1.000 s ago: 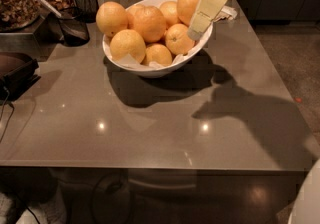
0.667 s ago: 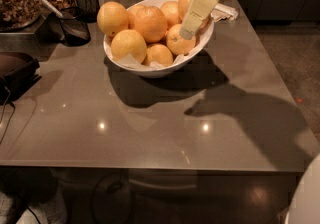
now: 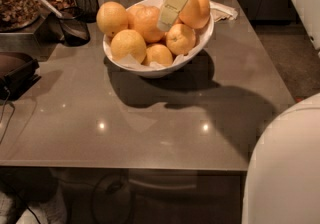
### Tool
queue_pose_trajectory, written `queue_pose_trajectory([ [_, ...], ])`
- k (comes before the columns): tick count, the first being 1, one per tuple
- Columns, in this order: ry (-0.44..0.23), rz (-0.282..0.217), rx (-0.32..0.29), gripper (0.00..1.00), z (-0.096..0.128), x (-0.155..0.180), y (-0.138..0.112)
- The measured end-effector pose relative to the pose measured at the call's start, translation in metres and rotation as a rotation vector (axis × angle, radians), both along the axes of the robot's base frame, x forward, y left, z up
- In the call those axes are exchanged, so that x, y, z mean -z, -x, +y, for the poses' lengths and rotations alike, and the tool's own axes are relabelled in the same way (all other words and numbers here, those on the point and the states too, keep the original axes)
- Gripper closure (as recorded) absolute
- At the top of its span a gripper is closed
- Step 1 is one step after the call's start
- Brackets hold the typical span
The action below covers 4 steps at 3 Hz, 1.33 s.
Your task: Pick orange from white bowl
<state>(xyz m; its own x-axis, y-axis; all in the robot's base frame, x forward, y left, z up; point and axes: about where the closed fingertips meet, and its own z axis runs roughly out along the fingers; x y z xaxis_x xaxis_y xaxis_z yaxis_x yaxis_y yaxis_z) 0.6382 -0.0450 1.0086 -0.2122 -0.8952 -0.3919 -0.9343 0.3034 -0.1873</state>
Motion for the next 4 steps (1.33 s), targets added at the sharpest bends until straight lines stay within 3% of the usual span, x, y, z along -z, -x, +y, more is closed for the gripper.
queue_pose_trajectory([
  [2, 0.004, -0.033, -0.012, 0.0, 0.012, 0.0, -0.011],
  [4, 0.028, -0.061, -0.143, 0.03, 0.048, -0.003, -0.022],
])
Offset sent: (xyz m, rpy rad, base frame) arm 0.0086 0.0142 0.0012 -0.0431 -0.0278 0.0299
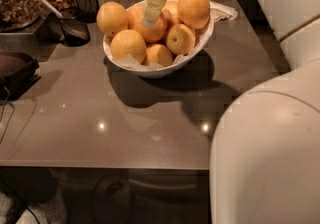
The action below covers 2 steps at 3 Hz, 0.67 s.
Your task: Pick orange from white bowl
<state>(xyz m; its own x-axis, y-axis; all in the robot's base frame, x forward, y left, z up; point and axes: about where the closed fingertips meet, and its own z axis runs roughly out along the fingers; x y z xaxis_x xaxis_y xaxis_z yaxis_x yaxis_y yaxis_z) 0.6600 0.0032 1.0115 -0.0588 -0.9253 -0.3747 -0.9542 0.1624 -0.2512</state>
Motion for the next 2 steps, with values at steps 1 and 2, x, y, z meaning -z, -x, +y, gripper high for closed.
queue_pose_trajectory([
  [1, 0.005, -0.007, -0.035, 0.17, 0.0083, 0.0014, -0.0061],
  [2, 0.011, 0.0, -0.043, 0.28, 0.0088, 0.007, -0.0137],
])
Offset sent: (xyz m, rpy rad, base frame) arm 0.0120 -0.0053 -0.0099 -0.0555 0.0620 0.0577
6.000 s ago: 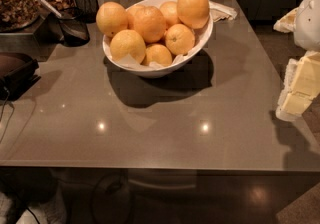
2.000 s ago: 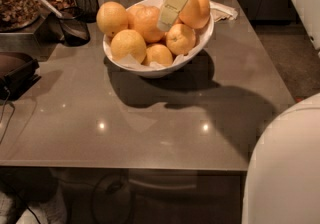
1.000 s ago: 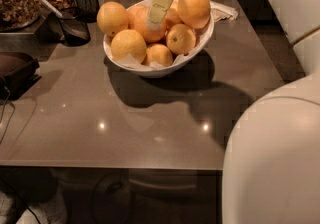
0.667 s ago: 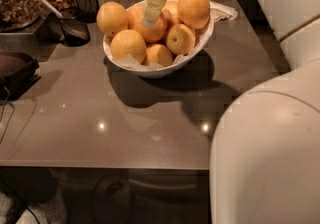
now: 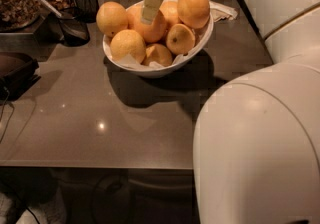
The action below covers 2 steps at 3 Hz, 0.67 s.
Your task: Pick orange from white bowl
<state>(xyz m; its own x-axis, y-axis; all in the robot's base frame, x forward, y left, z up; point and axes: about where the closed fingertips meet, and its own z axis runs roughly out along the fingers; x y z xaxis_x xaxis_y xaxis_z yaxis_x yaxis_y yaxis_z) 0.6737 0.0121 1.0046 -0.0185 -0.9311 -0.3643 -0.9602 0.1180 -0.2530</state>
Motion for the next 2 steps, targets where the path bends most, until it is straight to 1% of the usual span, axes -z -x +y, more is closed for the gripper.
queue_pose_trajectory([
  [1, 0.005, 0.011, -0.004, 0.28, -0.0001, 0.0068, -0.0037],
  [2, 0.009, 0.034, -0.006, 0.25, -0.0004, 0.0162, -0.0042],
])
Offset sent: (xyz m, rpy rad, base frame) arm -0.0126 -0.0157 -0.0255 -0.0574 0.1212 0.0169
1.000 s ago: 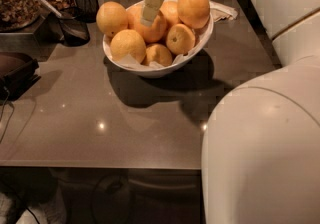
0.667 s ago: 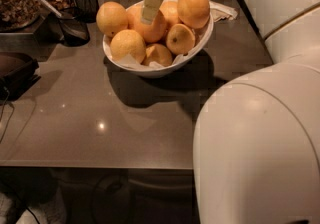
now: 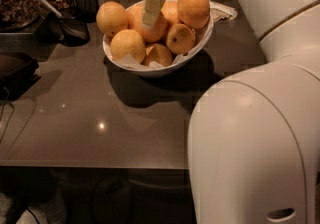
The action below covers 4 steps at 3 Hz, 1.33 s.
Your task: Pick orange from white bowl
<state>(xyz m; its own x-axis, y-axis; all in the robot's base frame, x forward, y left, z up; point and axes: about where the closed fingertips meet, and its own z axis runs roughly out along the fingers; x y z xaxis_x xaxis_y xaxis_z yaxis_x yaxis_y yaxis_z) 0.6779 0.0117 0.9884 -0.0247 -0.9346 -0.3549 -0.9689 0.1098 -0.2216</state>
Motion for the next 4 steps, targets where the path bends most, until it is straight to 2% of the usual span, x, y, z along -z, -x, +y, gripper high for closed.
queue_pose_trajectory([
  [1, 0.005, 0.026, -0.009, 0.24, 0.003, 0.01, 0.001],
  [4, 0.027, 0.033, -0.01, 0.26, -0.002, 0.02, -0.004],
])
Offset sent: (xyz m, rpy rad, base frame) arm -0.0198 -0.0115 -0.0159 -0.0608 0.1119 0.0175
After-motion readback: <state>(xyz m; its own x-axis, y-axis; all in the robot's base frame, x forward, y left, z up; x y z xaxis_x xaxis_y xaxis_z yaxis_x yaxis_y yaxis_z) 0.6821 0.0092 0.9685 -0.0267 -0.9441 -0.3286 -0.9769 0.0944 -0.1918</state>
